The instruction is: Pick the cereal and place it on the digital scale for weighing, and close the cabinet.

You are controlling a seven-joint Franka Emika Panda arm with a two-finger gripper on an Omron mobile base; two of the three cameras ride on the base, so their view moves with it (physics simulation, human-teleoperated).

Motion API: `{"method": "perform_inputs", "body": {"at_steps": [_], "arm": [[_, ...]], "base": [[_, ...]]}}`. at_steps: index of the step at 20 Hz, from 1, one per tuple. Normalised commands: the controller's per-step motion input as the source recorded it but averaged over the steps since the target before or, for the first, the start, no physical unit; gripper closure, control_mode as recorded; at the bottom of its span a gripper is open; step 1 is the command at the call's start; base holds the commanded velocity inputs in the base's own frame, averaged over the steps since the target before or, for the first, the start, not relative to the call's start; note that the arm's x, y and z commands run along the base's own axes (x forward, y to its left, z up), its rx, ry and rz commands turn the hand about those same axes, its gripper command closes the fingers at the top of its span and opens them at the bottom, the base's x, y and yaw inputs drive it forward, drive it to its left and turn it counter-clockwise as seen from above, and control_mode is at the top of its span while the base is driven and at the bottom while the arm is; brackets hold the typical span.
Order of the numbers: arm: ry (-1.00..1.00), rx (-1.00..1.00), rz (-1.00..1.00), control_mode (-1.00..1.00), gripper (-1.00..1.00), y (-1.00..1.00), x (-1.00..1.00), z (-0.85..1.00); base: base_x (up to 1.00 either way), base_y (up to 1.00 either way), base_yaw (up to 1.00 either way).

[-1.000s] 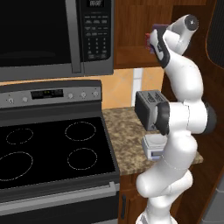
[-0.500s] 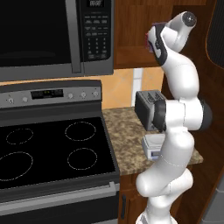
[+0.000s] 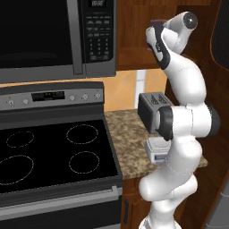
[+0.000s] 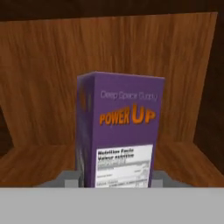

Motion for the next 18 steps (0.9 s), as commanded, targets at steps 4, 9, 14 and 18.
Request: {"method": "perform_inputs", "body": {"at_steps": [4, 9, 14, 18], "arm": [[-0.47, 0.00, 0.00, -1.00, 1.00, 0.36, -0.74, -0.43], [-0.12, 0.00, -0.03, -1.00, 1.00, 0.30, -1.00, 0.16], [-0.05, 0.00, -0.06, -1.00, 1.00, 0.02, -1.00, 0.78], [0.10, 0.00, -0.07, -1.00, 1.00, 0.23, -1.00, 0.18]], "base": [[0.00, 0.00, 0.00], [0.00, 0.00, 0.00], [0.00, 0.00, 0.00], [0.00, 0.00, 0.00]]}}
